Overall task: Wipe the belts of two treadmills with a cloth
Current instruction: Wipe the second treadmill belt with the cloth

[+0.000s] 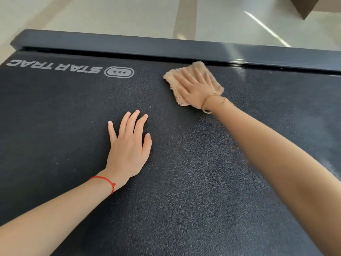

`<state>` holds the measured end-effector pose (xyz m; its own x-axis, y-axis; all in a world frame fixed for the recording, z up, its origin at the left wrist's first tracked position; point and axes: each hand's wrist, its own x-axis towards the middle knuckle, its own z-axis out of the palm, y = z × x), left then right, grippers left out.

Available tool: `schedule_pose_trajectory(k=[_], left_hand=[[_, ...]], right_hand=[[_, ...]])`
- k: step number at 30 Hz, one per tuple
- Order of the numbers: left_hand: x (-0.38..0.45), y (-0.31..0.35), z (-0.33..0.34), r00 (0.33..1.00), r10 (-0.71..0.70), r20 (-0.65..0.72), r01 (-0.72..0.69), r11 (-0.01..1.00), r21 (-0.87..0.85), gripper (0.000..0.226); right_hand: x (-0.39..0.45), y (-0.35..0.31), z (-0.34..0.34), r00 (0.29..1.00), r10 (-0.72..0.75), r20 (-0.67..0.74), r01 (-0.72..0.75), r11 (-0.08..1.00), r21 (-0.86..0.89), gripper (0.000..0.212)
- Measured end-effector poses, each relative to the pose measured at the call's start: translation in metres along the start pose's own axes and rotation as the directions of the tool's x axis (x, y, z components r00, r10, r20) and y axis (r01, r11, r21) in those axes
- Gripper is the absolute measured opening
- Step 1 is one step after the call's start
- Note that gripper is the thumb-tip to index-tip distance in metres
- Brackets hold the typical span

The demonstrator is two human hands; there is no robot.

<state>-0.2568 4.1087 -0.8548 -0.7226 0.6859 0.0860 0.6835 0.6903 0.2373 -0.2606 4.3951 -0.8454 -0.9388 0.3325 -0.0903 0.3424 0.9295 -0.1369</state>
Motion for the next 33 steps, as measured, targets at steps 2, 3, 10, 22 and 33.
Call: schedule_pose_trajectory(k=[2, 3, 10, 22, 33], left_hand=[[0.000, 0.000, -0.001, 1.000, -0.004, 0.001, 0.004, 1.000, -0.006, 0.056], [0.000, 0.001, -0.001, 1.000, -0.005, -0.001, 0.005, 1.000, -0.009, 0.055], [-0.001, 0.004, -0.001, 1.000, -0.020, -0.017, 0.019, 0.999, -0.046, 0.054], [-0.002, 0.004, 0.001, 1.000, -0.015, -0.026, 0.014, 1.000, -0.017, 0.053], [-0.001, 0.002, 0.003, 0.999, -0.002, -0.049, 0.001, 0.999, -0.033, 0.051]], right_hand=[[-0.013, 0.040, -0.004, 0.992, 0.129, -0.004, -0.129, 0.992, 0.001, 0.055], [-0.021, 0.057, -0.007, 0.980, 0.198, 0.000, -0.198, 0.980, 0.003, 0.056], [-0.078, 0.044, 0.000, 0.983, 0.183, 0.000, -0.183, 0.983, 0.012, 0.056], [-0.162, 0.046, 0.010, 0.999, -0.038, -0.002, 0.038, 0.999, -0.025, 0.057], [-0.195, -0.005, 0.014, 0.999, -0.041, -0.006, 0.041, 0.998, -0.054, 0.055]])
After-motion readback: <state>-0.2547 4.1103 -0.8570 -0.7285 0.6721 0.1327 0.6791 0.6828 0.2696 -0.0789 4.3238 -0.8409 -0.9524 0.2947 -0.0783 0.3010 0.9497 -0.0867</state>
